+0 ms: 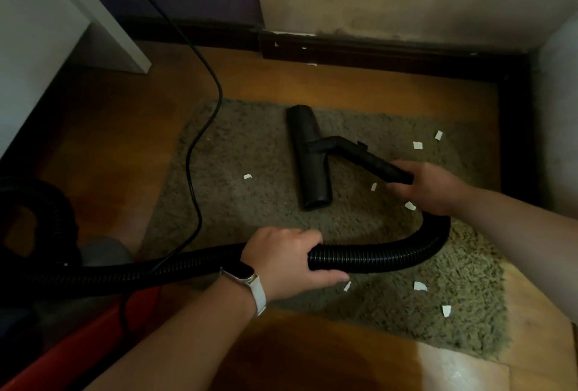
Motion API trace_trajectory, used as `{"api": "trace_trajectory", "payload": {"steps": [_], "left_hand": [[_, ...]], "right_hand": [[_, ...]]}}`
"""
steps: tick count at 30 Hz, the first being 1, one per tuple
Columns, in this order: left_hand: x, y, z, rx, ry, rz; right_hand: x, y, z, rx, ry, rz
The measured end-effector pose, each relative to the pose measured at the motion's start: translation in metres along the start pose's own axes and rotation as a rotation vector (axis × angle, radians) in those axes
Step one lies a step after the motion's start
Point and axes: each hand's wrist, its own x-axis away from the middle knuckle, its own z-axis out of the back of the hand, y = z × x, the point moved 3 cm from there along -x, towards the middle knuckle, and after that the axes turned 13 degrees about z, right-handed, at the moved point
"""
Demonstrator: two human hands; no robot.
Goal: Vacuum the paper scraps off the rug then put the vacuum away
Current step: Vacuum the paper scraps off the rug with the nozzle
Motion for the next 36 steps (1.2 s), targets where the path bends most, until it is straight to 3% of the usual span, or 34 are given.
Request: {"api": "trace_trajectory", "payload": {"steps": [14,25,36], "left_hand": [[0.026,-0.026,-0.003,0.086,-0.032,0.059],[0.050,-0.048,-0.004,0.138,-0.022,0.145],[0.035,-0.049,0.000,0.148,-0.024,0.178]], "right_hand": [[-0.043,-0.065,-0.034,0.105,-0.121,0.238],[-0.073,-0.109,-0.059,0.148,-0.221,0.325],[-0.067,-0.073,-0.033,0.133,-0.133,0.228]]}}
